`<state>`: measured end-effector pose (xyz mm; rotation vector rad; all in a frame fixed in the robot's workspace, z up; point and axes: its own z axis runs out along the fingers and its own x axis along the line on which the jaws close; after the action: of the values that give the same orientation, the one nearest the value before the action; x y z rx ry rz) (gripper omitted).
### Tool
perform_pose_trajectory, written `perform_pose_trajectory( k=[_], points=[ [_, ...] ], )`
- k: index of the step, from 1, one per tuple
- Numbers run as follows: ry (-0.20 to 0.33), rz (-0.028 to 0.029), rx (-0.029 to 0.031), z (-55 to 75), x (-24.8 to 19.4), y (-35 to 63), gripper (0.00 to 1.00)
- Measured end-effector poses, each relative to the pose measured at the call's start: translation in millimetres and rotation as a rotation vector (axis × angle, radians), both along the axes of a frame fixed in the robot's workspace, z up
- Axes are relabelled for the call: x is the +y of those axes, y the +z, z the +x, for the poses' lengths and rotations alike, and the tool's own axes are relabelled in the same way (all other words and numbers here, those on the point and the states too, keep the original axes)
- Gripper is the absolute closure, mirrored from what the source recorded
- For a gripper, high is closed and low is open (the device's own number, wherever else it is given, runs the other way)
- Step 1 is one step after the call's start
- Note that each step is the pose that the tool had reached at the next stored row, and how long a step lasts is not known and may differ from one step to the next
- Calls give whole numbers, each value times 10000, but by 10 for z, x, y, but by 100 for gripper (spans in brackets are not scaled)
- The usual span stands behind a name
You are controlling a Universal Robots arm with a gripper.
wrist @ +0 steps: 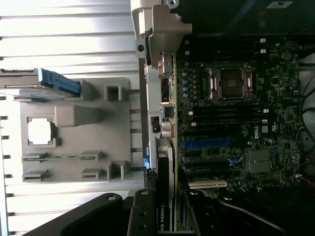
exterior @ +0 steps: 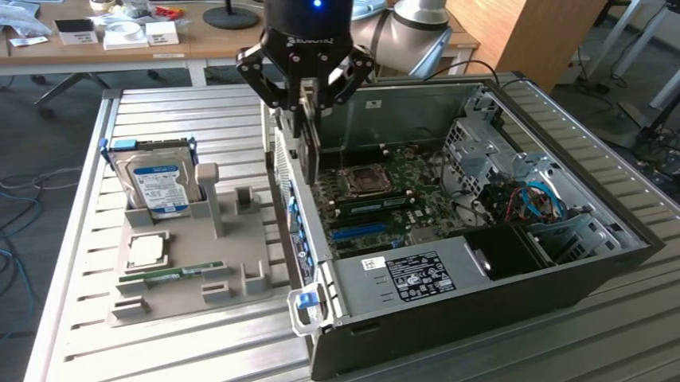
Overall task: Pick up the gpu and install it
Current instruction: 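Pick up the gpu and move the gpu toward the slot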
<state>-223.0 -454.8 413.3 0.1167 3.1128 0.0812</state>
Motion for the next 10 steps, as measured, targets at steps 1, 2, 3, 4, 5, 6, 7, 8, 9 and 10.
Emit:
perform_pose_trajectory(
  k=[1, 2, 3, 4, 5, 6, 7, 8, 9, 10],
  points=[
    [0, 0, 1, 28, 0, 0, 73],
    [1, 0, 1, 56, 0, 0, 73],
    [1, 1, 1, 84, 0, 1, 73],
    [2, 2, 1, 105, 0, 0, 73],
    [1, 3, 0, 116, 0, 0, 73],
    [0, 2, 0, 117, 0, 0, 73],
    [-1, 3, 0, 117, 0, 0, 73],
    [-1, 3, 0, 118, 0, 0, 73],
    [0, 3, 0, 118, 0, 0, 73],
    [0, 3, 1, 119, 0, 0, 73]
  ],
)
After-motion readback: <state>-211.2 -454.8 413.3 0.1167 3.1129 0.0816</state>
